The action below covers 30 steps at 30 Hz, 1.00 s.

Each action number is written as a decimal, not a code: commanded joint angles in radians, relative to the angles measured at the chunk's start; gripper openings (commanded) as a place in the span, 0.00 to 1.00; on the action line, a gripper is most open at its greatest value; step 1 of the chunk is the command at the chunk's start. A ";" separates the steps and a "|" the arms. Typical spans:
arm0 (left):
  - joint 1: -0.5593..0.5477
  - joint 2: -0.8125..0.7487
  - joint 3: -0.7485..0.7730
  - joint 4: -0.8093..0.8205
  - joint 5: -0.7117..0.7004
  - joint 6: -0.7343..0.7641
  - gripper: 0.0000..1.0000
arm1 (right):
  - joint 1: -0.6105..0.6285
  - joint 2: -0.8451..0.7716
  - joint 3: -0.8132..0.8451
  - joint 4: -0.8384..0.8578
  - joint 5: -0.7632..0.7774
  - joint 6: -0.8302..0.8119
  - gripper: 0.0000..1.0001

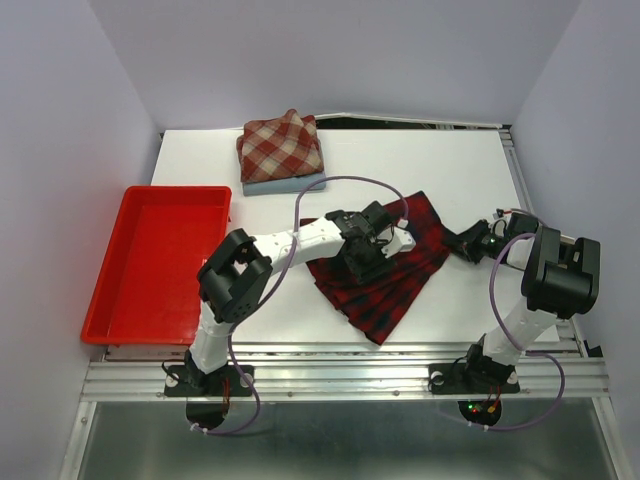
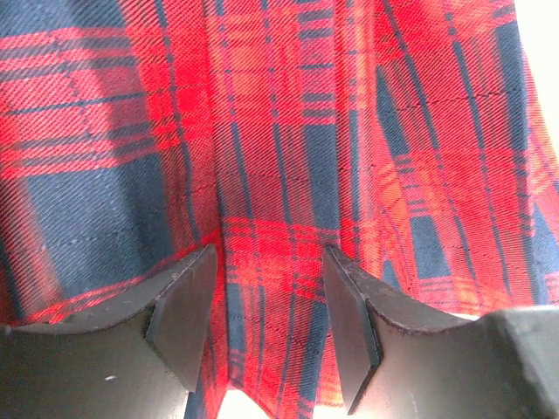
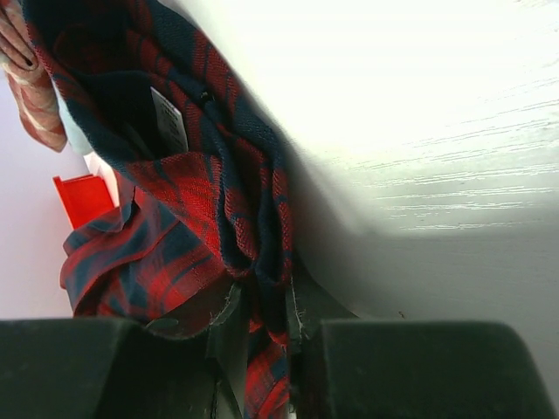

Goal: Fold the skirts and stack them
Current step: Fold the skirt

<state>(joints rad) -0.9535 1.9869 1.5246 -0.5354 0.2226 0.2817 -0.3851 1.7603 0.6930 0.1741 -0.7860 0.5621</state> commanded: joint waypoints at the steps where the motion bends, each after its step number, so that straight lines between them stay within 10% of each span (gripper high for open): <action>1: -0.005 -0.071 -0.015 0.037 0.040 -0.009 0.63 | 0.002 -0.013 0.023 -0.042 0.033 -0.041 0.01; 21: -0.062 -0.039 -0.057 0.014 -0.132 -0.059 0.63 | 0.002 -0.033 0.028 -0.062 0.044 -0.047 0.01; 30: -0.015 -0.037 -0.035 -0.021 -0.184 -0.108 0.08 | 0.002 -0.030 0.007 -0.055 0.048 -0.054 0.01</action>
<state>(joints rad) -0.9958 1.9659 1.4784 -0.5282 0.0677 0.1963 -0.3851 1.7493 0.6987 0.1387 -0.7849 0.5442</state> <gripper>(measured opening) 0.163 0.208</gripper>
